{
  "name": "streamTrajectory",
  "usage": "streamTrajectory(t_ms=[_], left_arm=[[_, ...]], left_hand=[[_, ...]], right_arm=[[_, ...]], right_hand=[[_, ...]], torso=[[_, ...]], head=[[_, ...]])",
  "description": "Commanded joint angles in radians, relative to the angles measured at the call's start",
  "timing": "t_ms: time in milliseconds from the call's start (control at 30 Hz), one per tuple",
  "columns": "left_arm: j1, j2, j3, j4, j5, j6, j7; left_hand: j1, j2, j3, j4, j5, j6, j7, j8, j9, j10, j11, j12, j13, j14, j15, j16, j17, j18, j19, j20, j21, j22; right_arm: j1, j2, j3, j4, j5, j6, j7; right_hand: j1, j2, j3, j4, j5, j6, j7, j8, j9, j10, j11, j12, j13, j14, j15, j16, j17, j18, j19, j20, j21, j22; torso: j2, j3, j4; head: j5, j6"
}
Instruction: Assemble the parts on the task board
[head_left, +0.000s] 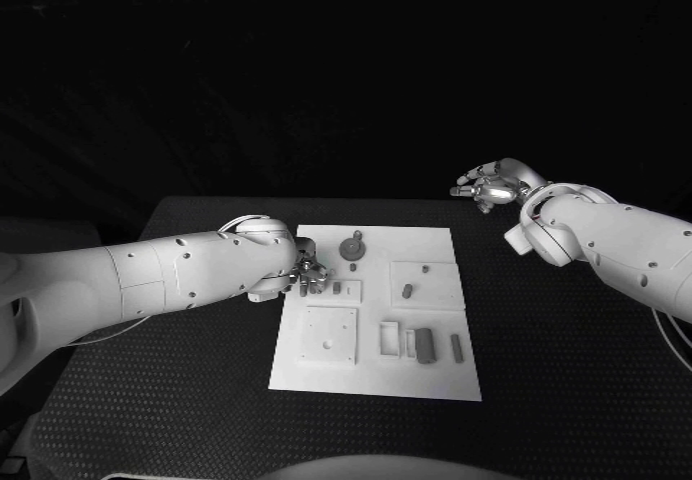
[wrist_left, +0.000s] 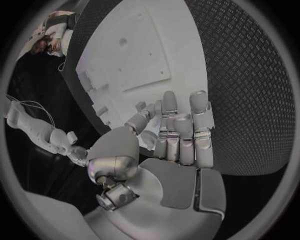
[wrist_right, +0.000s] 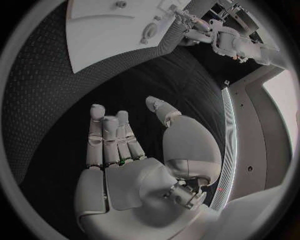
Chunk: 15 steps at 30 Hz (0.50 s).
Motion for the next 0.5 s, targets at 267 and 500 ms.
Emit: streamTrajectory(t_ms=[267,500], left_arm=[[-0.005,-0.002,-0.002,-0.002,0.0,0.031,-0.014],[-0.005,-0.002,-0.002,-0.004,0.069,0.045,-0.021]], left_hand=[[-0.047,0.018,0.085,0.007,-0.025,0.062,0.004,0.014,0.008,0.063,-0.035,0.017,0.008,0.014,-0.02,0.012,-0.006,0.004,0.0,-0.012,0.024,0.023],[-0.08,0.026,0.105,0.005,-0.003,0.068,0.0,0.018,0.017,0.067,-0.038,0.026,0.014,0.016,-0.022,0.022,-0.006,0.004,0.0,-0.014,0.038,0.024]], right_arm=[[0.0,-0.001,0.0,0.003,-0.001,0.011,0.005],[0.0,0.0,0.0,0.003,-0.001,0.011,0.005]], right_hand=[[-0.005,0.004,0.002,0.002,0.002,-0.001,0.039,0.006,-0.002,-0.005,-0.002,0.0,-0.002,-0.009,0.002,-0.005,-0.002,0.011,-0.002,0.004,-0.004,0.001],[-0.004,0.003,0.002,0.002,0.002,-0.001,0.039,0.006,-0.002,-0.005,-0.002,0.001,-0.002,-0.009,0.002,-0.005,-0.002,0.011,-0.002,0.004,-0.004,0.001]], torso=[[0.0,-0.0009,0.0007],[0.0,-0.0009,-0.0001]], head=[[-0.001,-0.003],[0.001,-0.005]])
